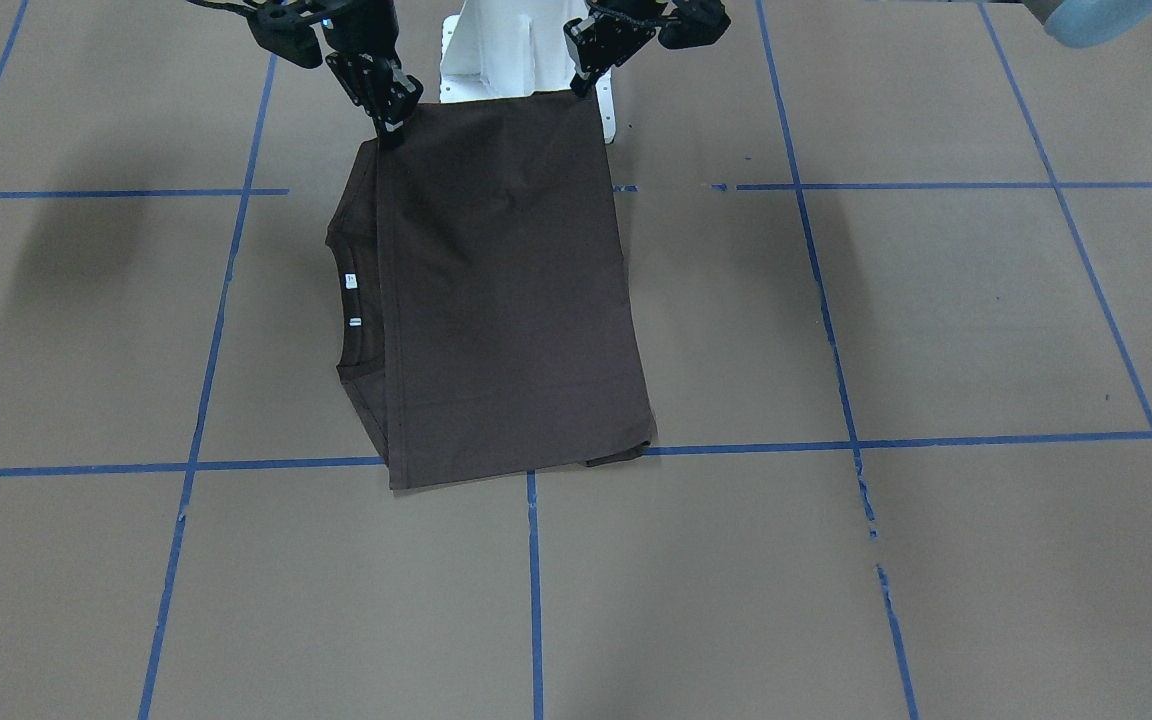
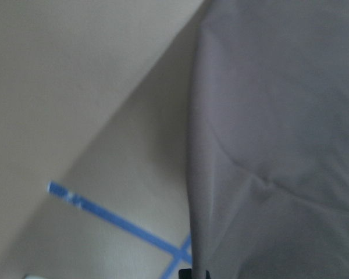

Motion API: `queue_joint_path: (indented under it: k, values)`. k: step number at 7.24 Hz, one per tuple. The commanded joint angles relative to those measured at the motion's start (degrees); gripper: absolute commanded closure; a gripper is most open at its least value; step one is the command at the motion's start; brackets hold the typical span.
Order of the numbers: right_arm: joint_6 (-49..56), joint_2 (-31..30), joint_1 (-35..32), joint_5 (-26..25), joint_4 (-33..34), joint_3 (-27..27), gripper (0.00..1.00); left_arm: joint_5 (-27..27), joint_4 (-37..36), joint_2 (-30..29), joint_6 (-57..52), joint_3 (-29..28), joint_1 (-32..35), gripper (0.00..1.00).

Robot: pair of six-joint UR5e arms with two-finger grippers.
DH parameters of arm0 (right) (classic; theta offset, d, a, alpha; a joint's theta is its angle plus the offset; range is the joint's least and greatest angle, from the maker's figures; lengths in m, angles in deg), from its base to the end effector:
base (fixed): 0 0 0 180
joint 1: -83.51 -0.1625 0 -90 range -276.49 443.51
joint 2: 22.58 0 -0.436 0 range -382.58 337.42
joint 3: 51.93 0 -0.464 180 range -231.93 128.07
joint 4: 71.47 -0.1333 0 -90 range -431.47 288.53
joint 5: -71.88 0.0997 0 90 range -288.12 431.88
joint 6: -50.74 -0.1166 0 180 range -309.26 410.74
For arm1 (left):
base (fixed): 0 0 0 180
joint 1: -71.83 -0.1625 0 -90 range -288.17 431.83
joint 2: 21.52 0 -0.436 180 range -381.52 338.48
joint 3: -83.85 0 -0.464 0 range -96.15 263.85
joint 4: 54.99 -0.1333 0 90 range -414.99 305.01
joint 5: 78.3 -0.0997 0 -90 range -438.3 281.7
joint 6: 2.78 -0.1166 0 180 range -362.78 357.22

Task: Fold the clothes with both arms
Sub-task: 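Lift the near edge with both grippers and fold it toward the far edge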

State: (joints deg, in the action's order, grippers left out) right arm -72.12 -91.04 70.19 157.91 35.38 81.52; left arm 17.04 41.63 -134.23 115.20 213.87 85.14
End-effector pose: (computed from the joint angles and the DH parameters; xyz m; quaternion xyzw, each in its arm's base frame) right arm -0.4631 -0.2549 0.1509 -0.0380 -0.4071 0.3709 0.8339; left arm 0.4824 -0.2400 0.0999 -0.1106 0.5588 -0.2648 0.7781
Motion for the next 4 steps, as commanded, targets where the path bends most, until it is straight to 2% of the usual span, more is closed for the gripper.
queue_joint_path:
  k: [1,2,3,4]
  values:
    - [4.61,5.23,-6.59,0.36,0.56,-3.43,1.00,5.25,-0.21,-5.02,-7.70,-6.39,11.93,1.00]
    - [7.08,10.22,-10.63,1.23,0.55,-10.07,1.00,6.68,0.40,-6.19,-9.85,-10.36,15.65,1.00]
    - [9.89,12.88,-13.63,4.54,-1.10,-16.06,1.00,6.43,0.84,-6.55,-13.35,-12.84,17.00,1.00]
    - [10.53,13.17,-16.27,6.23,-7.99,-21.51,1.00,6.52,4.85,-7.77,-15.47,-17.74,19.18,1.00]
